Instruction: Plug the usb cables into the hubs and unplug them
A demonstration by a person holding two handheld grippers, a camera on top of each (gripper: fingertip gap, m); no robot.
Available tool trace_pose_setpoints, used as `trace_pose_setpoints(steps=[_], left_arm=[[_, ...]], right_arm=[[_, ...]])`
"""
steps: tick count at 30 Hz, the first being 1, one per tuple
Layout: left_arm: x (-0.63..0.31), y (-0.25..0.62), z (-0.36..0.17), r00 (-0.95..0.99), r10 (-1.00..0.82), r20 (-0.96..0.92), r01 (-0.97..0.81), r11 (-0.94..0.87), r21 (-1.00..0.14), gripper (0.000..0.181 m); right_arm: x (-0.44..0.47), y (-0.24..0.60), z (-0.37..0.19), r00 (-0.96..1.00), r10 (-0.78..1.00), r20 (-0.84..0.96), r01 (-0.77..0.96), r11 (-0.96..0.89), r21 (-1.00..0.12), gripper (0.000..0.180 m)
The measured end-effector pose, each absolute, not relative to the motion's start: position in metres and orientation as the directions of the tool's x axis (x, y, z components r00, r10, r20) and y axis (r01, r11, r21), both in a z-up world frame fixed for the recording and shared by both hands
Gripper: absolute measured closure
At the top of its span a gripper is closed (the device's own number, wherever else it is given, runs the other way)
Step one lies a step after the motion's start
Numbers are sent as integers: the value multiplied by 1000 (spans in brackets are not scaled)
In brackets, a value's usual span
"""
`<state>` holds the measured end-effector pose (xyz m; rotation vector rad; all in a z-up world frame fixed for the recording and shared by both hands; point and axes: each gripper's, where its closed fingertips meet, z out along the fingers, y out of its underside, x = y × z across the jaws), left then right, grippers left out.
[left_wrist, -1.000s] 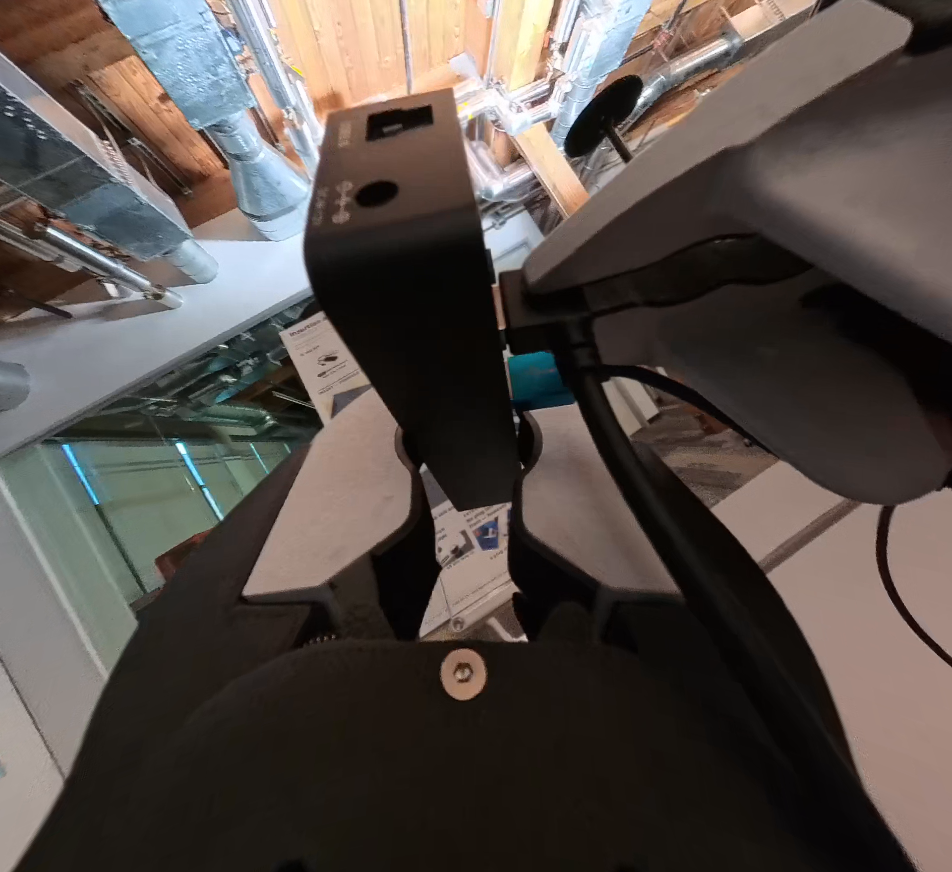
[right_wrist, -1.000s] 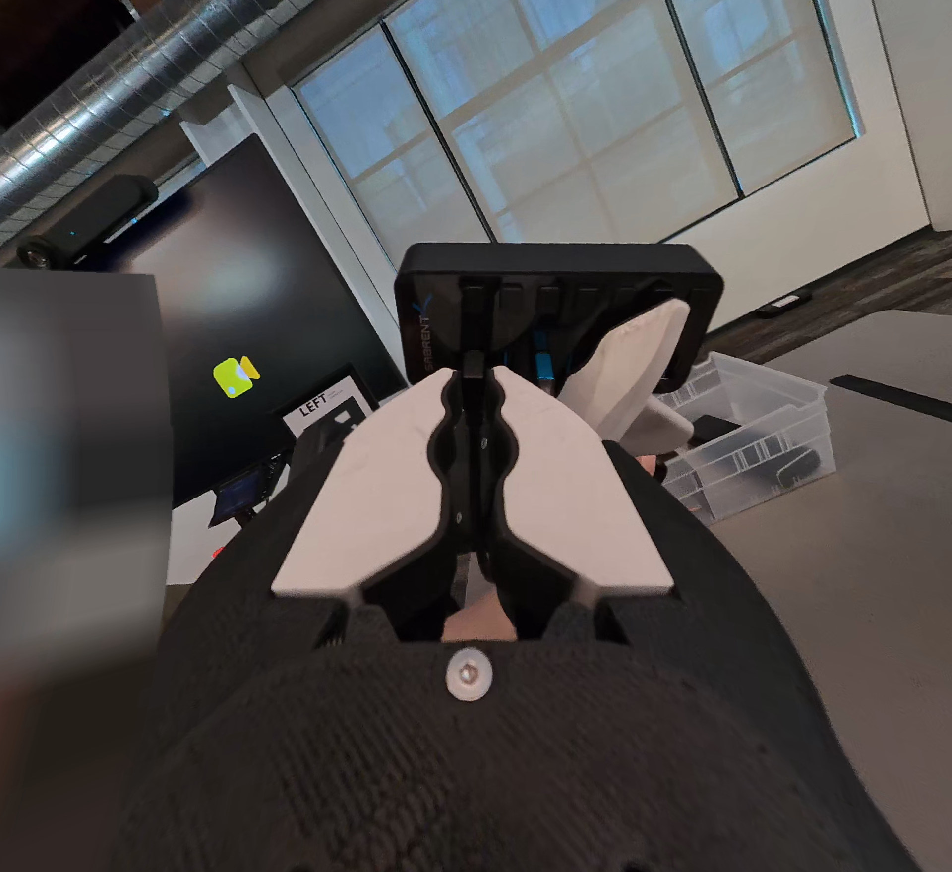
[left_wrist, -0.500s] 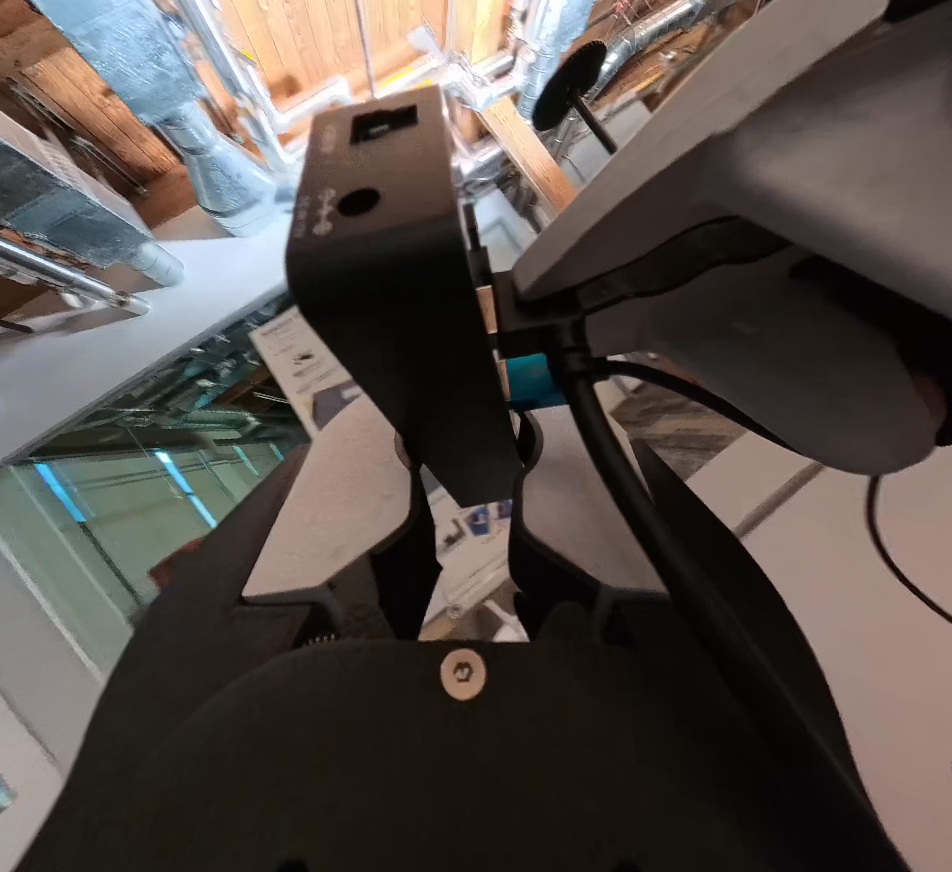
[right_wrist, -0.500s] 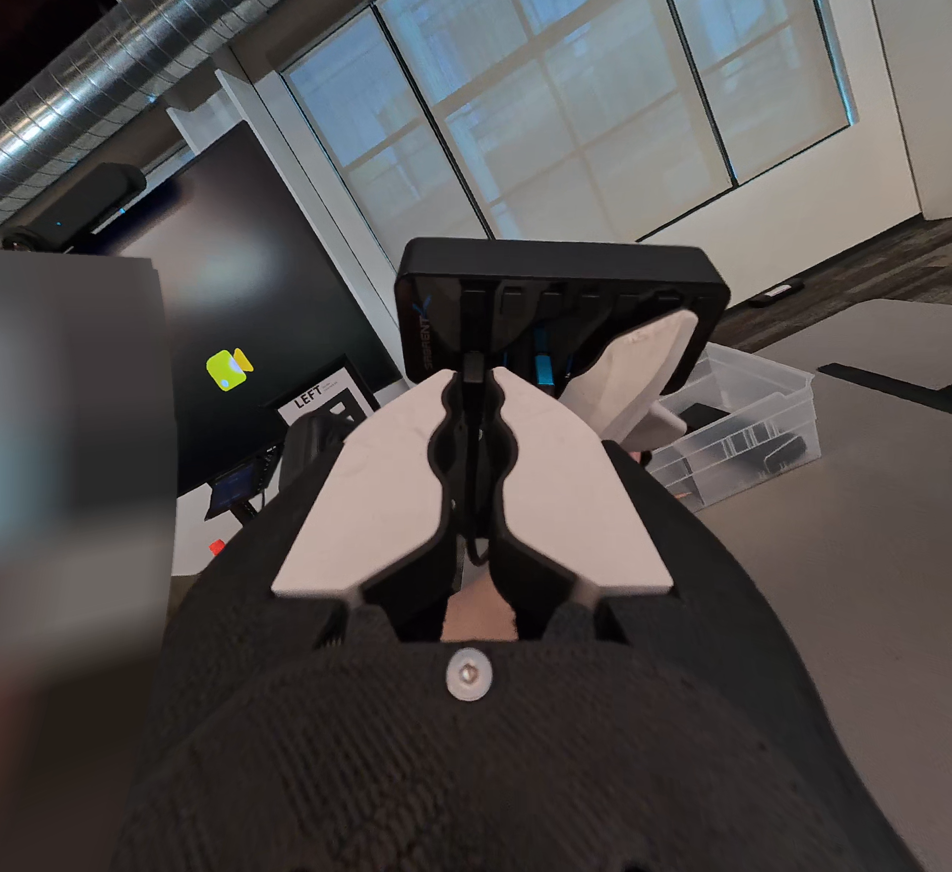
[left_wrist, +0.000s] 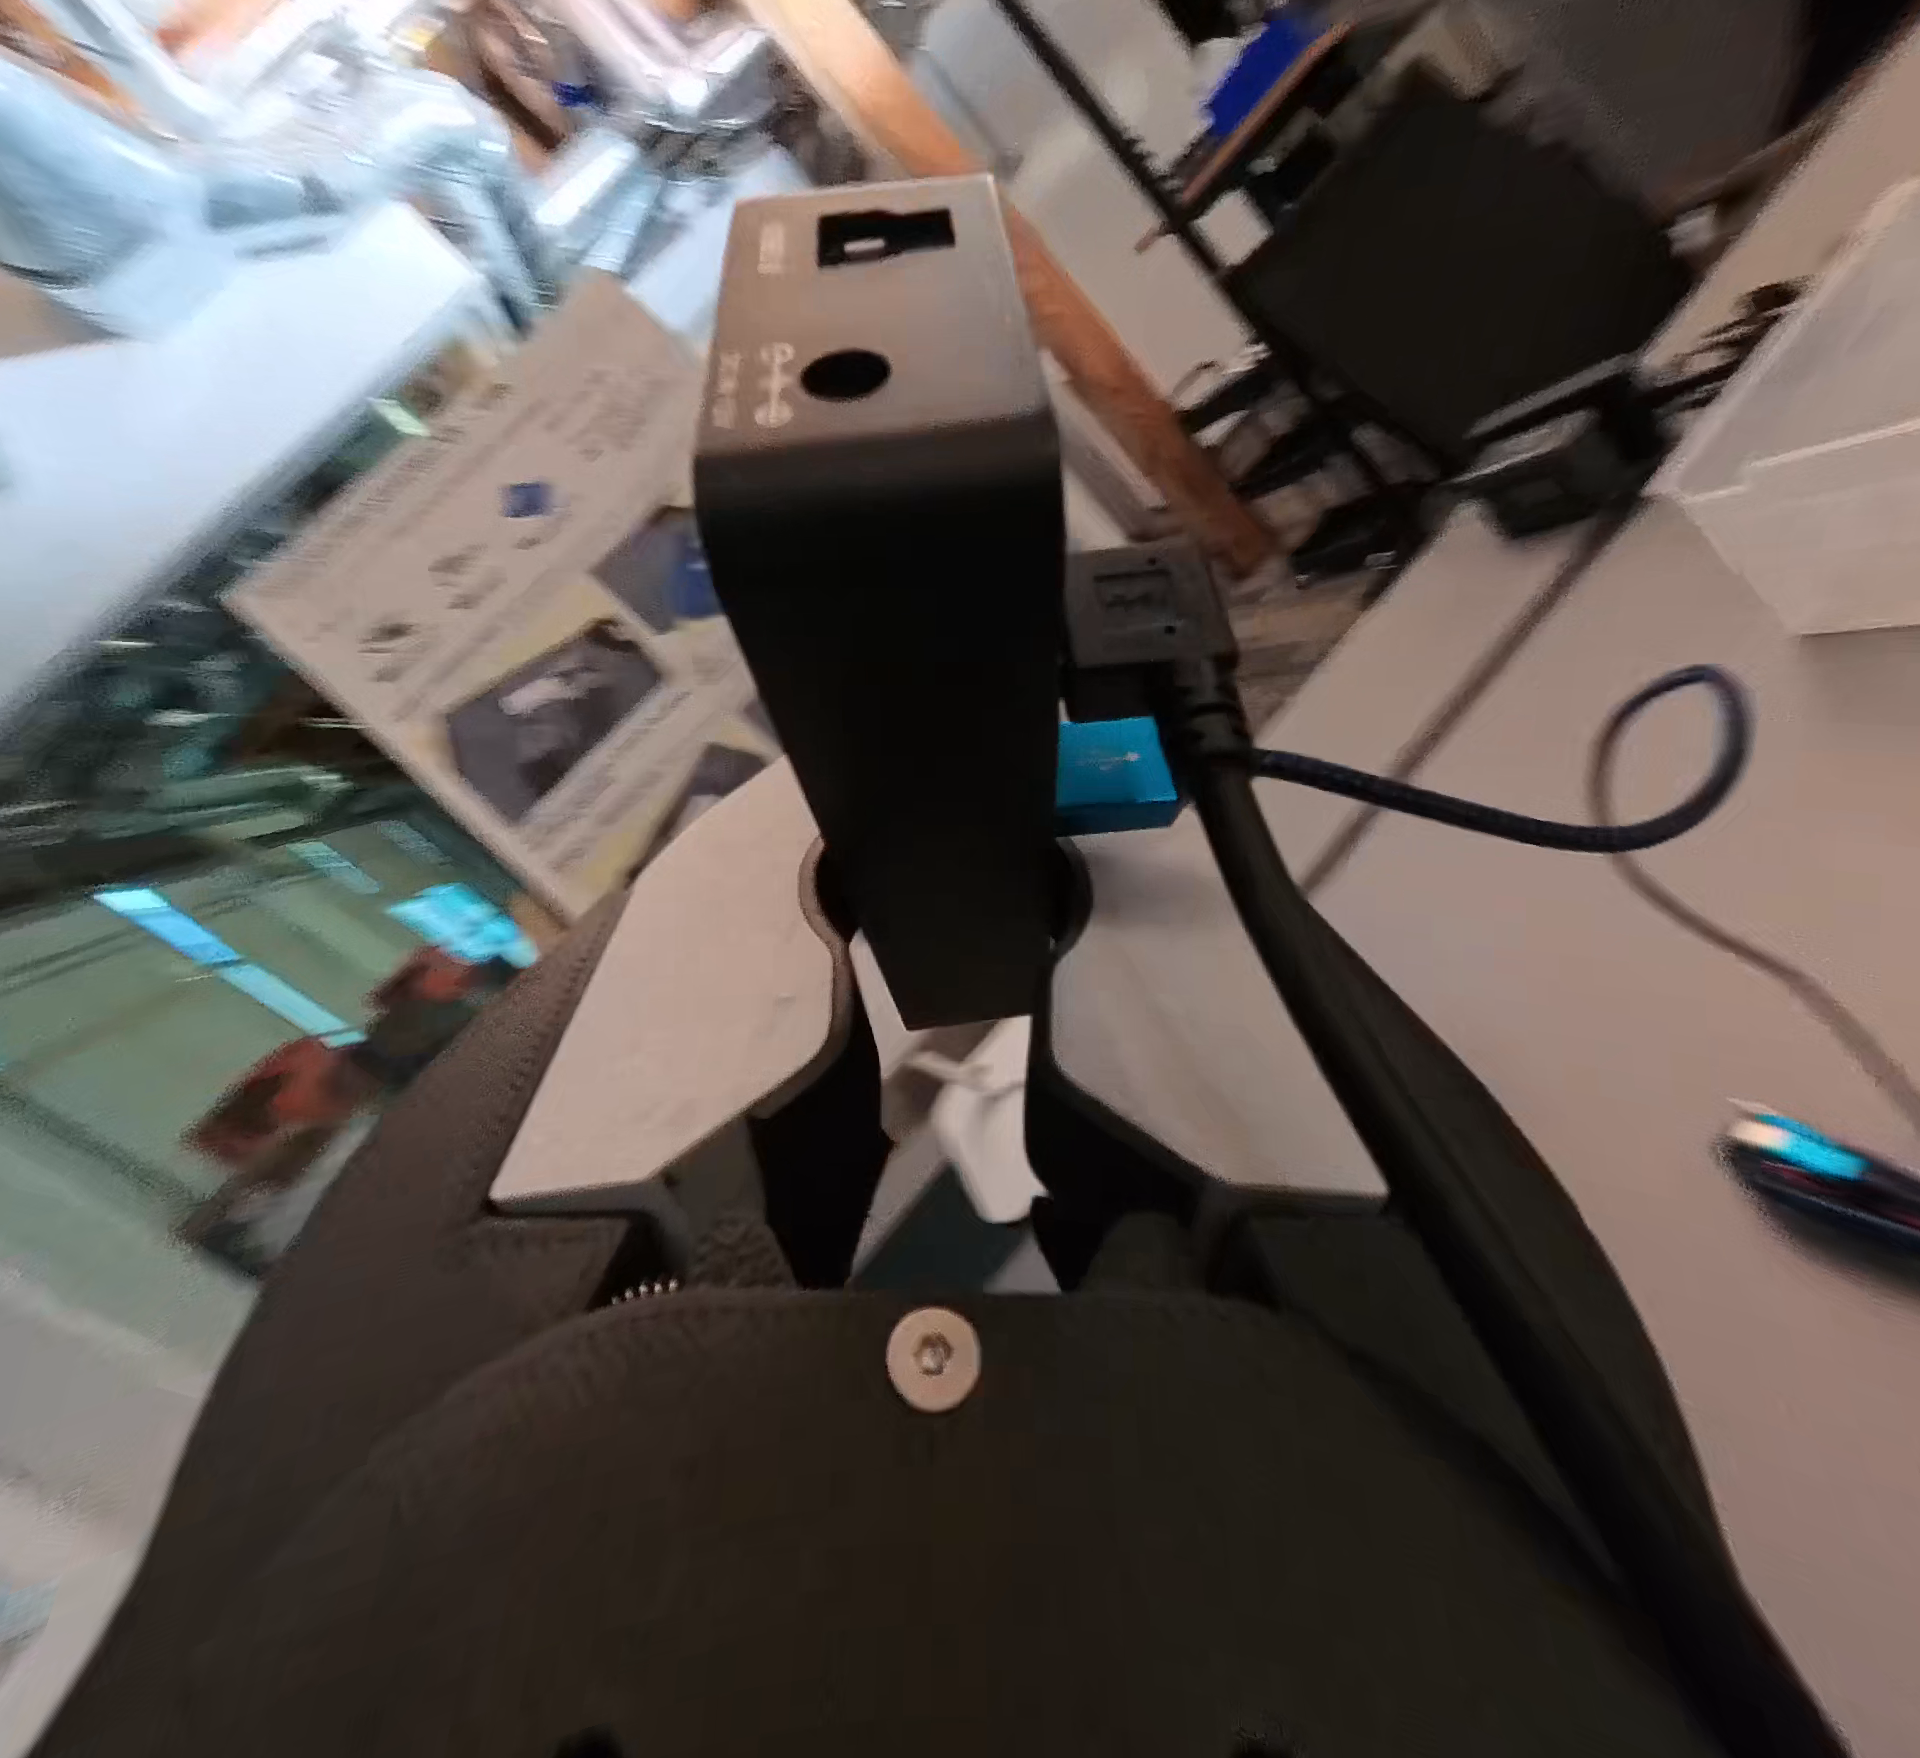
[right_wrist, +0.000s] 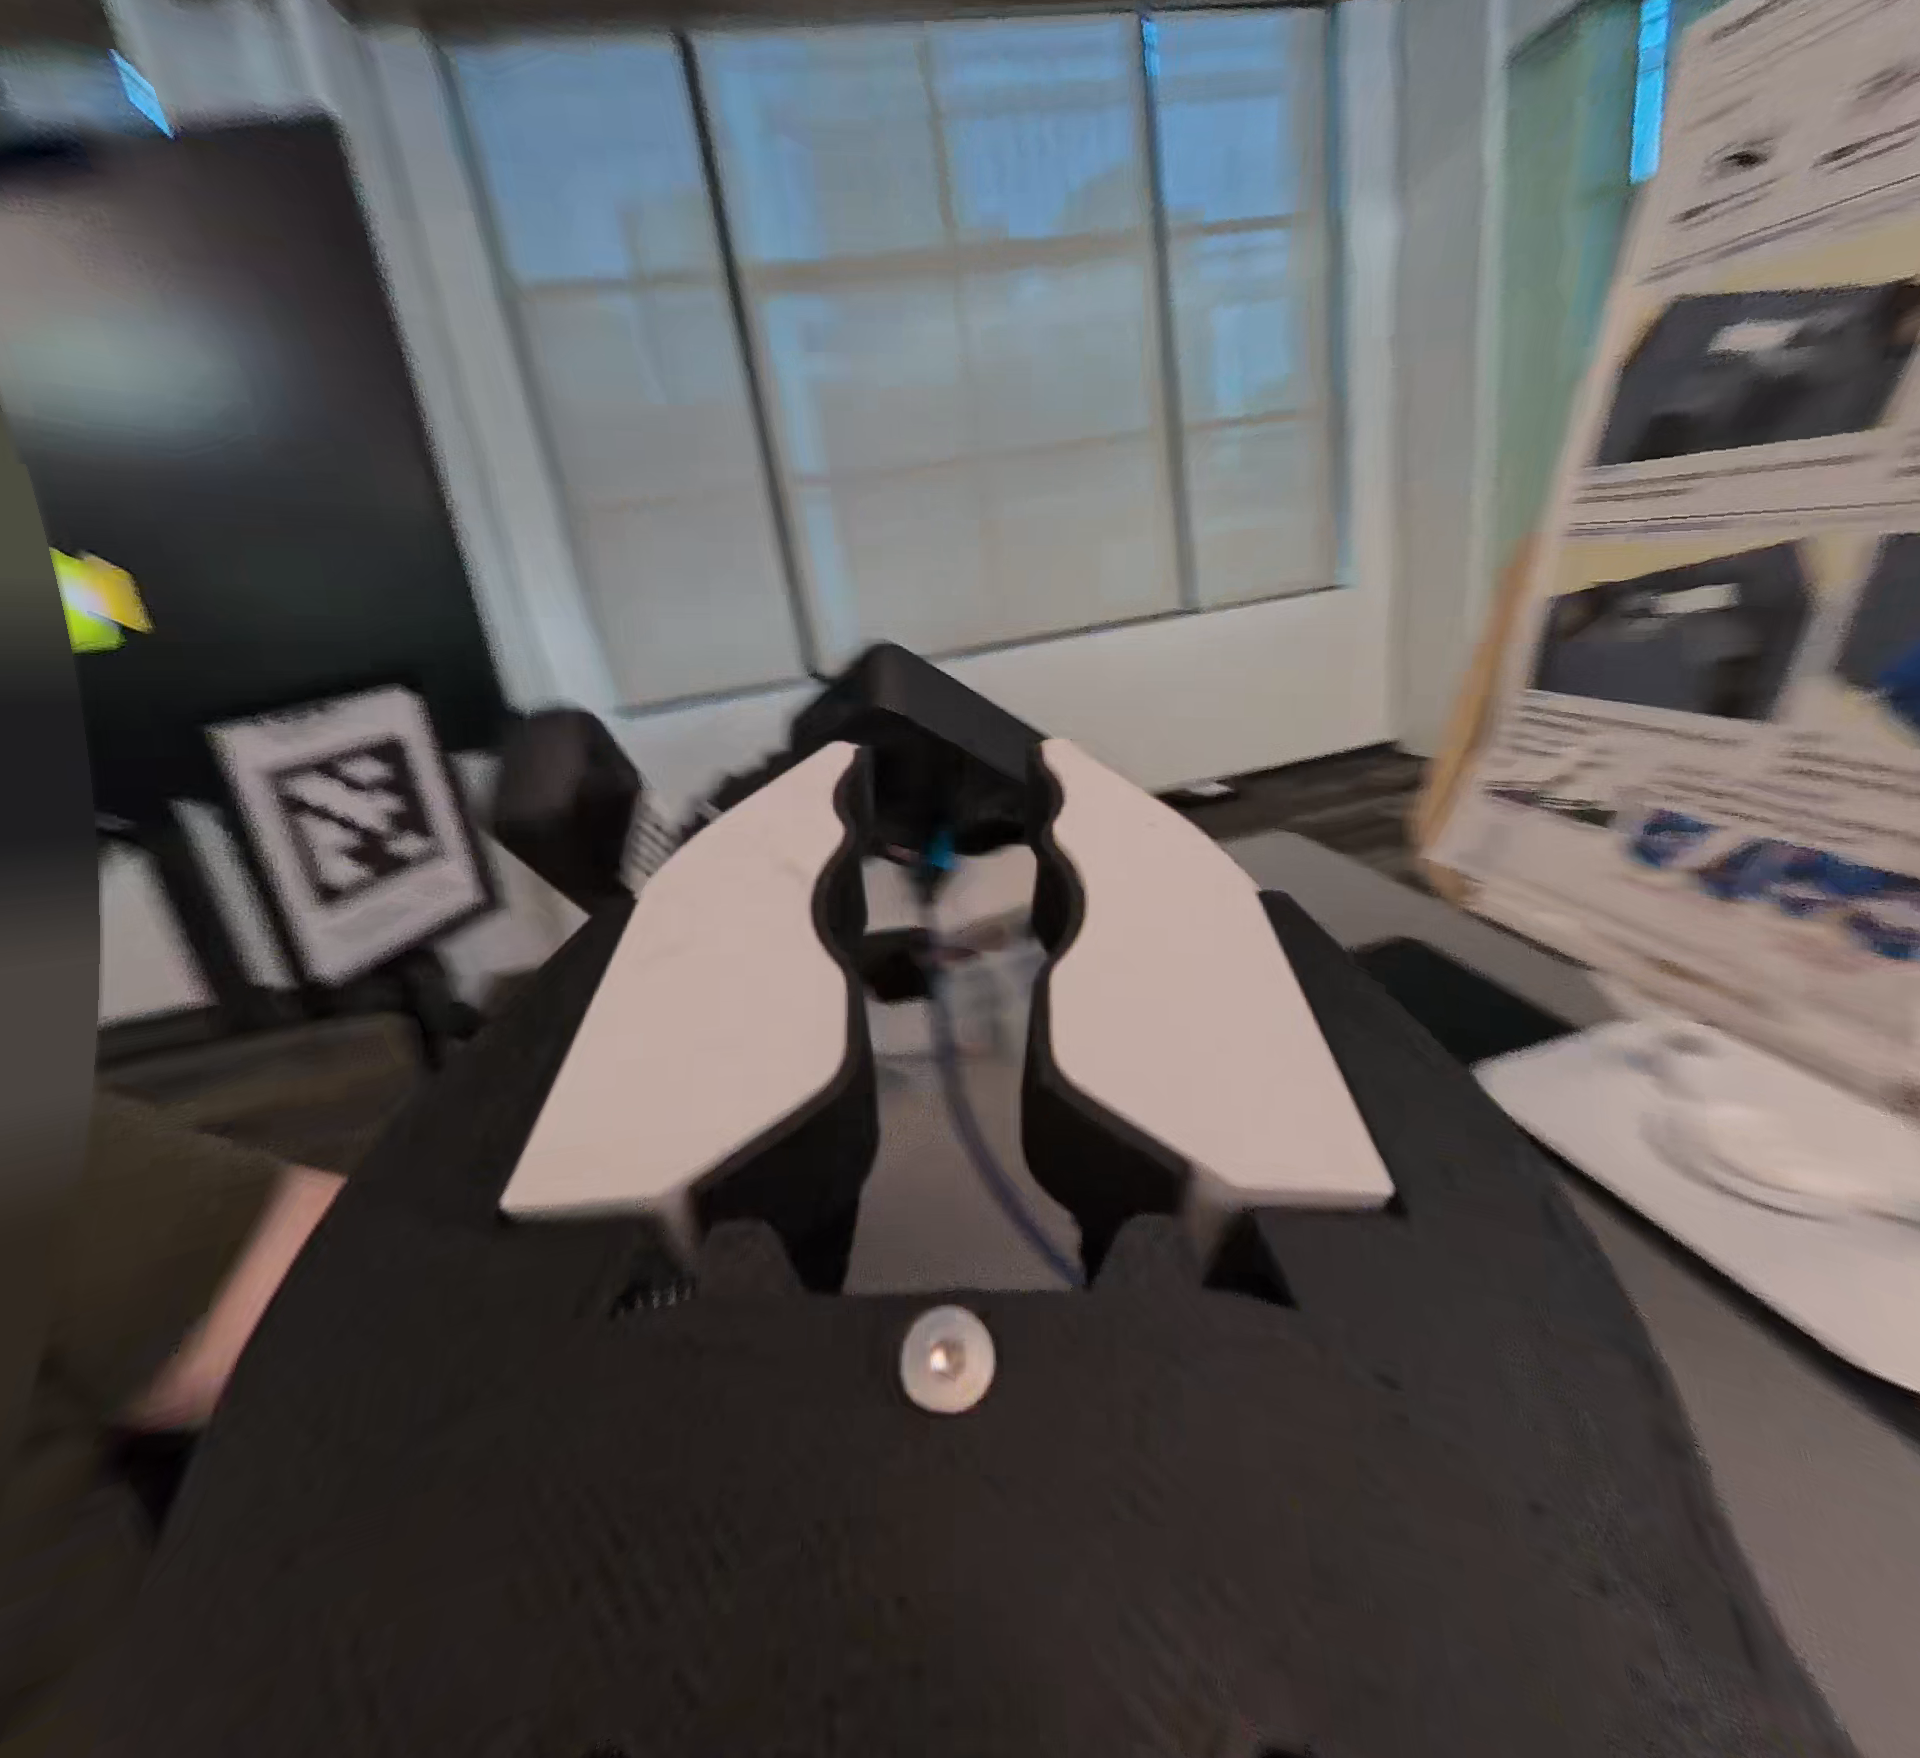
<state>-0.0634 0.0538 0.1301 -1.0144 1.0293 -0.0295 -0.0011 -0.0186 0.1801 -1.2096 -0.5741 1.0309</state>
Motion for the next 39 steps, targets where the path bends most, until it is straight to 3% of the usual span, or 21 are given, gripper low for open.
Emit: trace_pose_setpoints(steps=[2,4,9,17,22,29,39], left_arm=[[-47,38,118,443,-683,-580,-306,493,-814,154],[-39,20,112,303,-849,-433,-206,385,-900,153],[-43,-7,98,44,-979,-199,-187,188,-964,153],[-37,-34,69,-165,-986,-23,-315,75,-946,154],[-39,-57,58,-300,-952,52,-373,67,-925,152],[-36,-47,51,-266,-961,76,-385,34,-922,150],[-37,-38,58,-248,-963,108,-340,-18,-940,151]], right_arm=[[6,-6,161,542,838,-63,-210,63,-976,142],[0,-5,141,495,867,-53,-143,21,-990,135],[-31,-11,131,347,936,-65,-153,-12,-988,129],[-71,-11,110,273,960,-64,-48,-53,-997,122],[-75,-38,115,69,990,-125,-74,-120,-990,149],[-79,-26,95,135,976,-174,21,-178,-984,151],[-81,-18,100,131,968,-213,-56,-207,-977,152]])
